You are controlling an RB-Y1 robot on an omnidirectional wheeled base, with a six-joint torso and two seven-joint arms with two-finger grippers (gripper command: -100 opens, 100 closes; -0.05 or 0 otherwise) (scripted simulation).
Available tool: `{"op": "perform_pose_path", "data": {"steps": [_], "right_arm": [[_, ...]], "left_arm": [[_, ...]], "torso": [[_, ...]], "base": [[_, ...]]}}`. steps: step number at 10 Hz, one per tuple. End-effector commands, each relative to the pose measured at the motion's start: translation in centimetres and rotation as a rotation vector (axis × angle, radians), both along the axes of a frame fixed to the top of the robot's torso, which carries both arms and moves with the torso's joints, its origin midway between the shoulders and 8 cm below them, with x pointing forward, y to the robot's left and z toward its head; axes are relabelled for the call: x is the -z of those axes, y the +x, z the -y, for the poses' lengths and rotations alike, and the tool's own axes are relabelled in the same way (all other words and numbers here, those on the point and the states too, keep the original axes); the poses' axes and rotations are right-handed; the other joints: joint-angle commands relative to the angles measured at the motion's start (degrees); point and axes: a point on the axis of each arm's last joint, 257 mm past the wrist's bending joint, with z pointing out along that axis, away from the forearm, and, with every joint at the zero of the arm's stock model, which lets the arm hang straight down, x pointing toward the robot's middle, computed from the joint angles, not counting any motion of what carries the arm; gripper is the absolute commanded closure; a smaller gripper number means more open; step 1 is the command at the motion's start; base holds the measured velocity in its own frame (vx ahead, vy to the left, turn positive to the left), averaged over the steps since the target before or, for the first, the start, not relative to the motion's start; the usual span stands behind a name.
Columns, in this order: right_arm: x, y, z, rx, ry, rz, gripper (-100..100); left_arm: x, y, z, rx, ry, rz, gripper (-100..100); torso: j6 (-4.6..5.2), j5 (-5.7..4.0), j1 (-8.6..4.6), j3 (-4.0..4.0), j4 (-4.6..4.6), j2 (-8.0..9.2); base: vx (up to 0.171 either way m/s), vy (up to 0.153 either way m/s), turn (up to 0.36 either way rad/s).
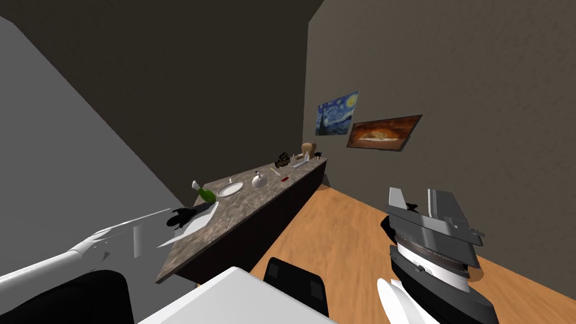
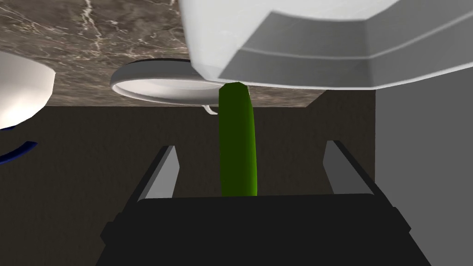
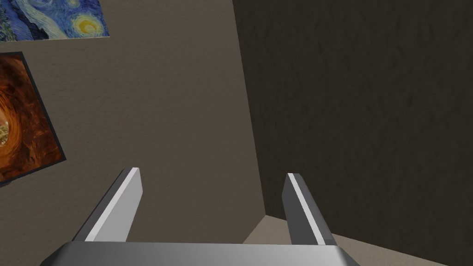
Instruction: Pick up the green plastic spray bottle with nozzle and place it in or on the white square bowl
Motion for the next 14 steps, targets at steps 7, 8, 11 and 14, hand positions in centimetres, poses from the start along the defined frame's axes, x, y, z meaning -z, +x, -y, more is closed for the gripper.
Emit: {"op": "perform_pose_path", "data": {"steps": [7, 8, 11, 14], "right_arm": [[0.0, 0.0, 0.0, 0.000, 0.000, 0.000, 0], [0.0, 0.0, 0.0, 0.000, 0.000, -0.001, 0], [0.0, 0.0, 0.0, 0.000, 0.000, 0.000, 0], [0.0, 0.0, 0.0, 0.000, 0.000, 0.000, 0]], "left_arm": [[1.0, -4.6, -4.3, -0.208, -0.024, -0.079, -100], [1.2, -7.6, -6.2, -0.297, -0.004, -0.131, -100], [0.0, -7.9, -7.8, -0.338, 0.016, -0.127, -100], [-1.7, -11.4, -10.9, -0.465, 0.073, -0.161, -100]], "torso": [[-0.06, -0.01, -0.02, 0.12, 0.08, 0.11], [-0.13, 0.01, 0.04, -0.10, -0.01, -0.27], [-0.08, -0.02, 0.00, 0.12, 0.08, 0.10], [-0.03, 0.00, -0.01, 0.02, 0.02, 0.00]], "base": [[-0.161, 0.014, -0.292], [-0.198, -0.023, -0.331], [-0.143, -0.009, -0.279], [-0.136, -0.025, -0.269]]}}
